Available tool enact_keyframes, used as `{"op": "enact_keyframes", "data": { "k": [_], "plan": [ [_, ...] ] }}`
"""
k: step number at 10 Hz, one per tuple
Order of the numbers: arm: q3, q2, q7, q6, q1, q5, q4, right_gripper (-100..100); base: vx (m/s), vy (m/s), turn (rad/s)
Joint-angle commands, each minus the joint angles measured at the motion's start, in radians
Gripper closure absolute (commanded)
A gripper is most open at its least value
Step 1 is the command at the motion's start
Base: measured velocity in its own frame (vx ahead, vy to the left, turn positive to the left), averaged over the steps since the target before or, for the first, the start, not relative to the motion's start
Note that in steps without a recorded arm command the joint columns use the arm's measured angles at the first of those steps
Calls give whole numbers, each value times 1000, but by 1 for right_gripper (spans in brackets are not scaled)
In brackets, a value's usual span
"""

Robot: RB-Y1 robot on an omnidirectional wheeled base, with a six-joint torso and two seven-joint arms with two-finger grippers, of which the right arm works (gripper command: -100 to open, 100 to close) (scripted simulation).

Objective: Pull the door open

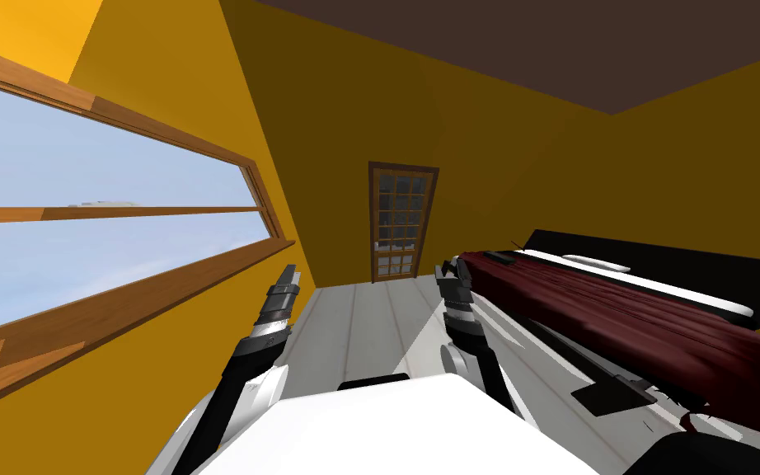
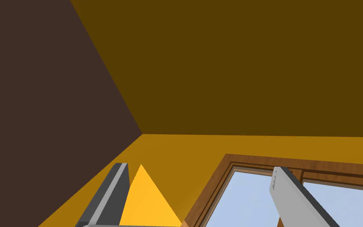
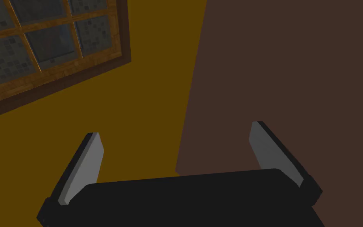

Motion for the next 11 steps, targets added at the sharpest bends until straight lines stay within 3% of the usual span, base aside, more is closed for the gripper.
{"op": "enact_keyframes", "data": {
  "k": [1,11],
  "plan": [
    [-1,-11,25,-6,-10,2,28,-100,74,11,17],
    [-9,-67,206,-46,-81,16,231,-100,130,25,14]
  ]
}}
